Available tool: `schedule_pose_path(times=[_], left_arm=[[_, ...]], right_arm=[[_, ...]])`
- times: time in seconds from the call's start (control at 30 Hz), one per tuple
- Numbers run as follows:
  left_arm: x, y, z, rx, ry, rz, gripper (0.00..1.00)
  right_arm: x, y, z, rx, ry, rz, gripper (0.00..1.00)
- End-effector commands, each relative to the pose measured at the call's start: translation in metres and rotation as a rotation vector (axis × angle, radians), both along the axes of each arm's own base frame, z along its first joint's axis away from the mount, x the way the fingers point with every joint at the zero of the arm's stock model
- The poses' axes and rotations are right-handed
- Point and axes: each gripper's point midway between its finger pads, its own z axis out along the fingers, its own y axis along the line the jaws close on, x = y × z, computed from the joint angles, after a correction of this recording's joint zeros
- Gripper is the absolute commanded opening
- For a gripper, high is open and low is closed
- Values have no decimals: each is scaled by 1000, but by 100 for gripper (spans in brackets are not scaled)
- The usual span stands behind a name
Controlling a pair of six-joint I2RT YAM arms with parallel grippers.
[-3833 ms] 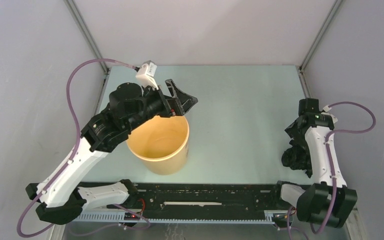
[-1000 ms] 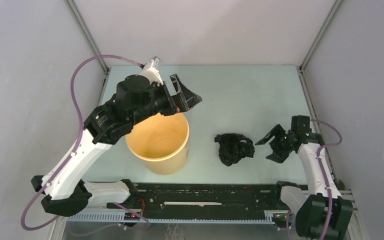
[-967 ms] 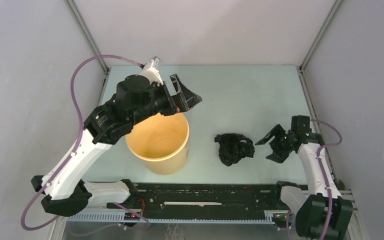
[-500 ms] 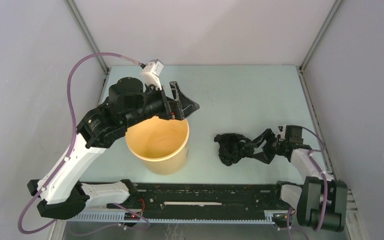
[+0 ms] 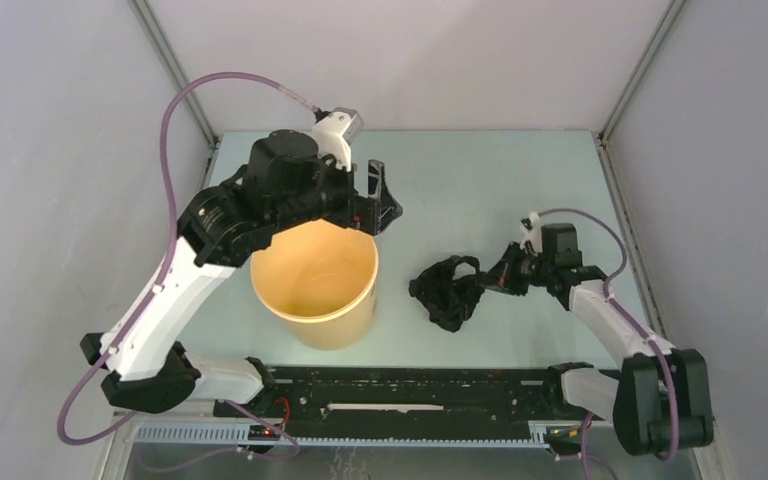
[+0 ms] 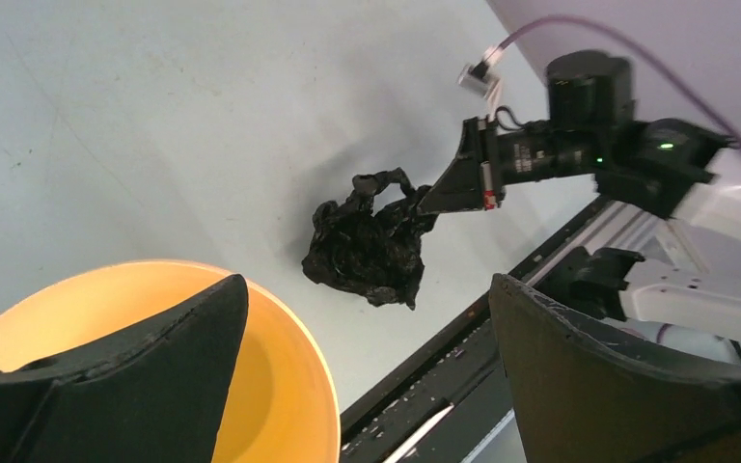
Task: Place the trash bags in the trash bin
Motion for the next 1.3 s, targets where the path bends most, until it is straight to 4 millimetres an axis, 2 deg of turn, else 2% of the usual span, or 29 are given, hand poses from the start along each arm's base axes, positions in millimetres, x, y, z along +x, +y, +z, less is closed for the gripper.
schedule_pose_path(times=[0.0, 0.17, 0.4, 0.5, 0.6, 0.7, 0.87, 1.0, 1.07, 1.2, 1.27], left_arm=[[3, -2, -11, 76, -7, -30, 99], [10, -34, -38, 42, 88, -71, 97], [23, -67, -57, 67, 126, -155, 97], [20, -86, -62, 49, 149, -241, 99], [16, -106, -78, 20, 224, -296, 96], [4, -123, -86, -31, 304, -370, 89], [-4, -135, -94, -36, 321, -418, 86], [3, -136, -107, 6, 334, -370, 71], [4, -138, -111, 28, 347, -375, 72], [-3, -142, -119, 57, 354, -411, 84], [-5, -141, -122, 58, 357, -421, 84]], right_arm=[[10, 9, 50, -208, -240, 110, 0], [-1, 22, 83, -342, -360, 219, 0], [-19, 44, 134, -378, -524, 378, 0], [-27, 47, 154, -374, -576, 412, 0], [-32, 50, 172, -346, -625, 425, 0], [-35, 48, 178, -342, -635, 417, 0], [-42, 48, 181, -325, -638, 433, 0], [-41, 50, 187, -310, -652, 419, 0], [-42, 49, 191, -303, -652, 408, 0], [-42, 46, 196, -304, -668, 382, 0], [-42, 46, 198, -304, -678, 378, 0]])
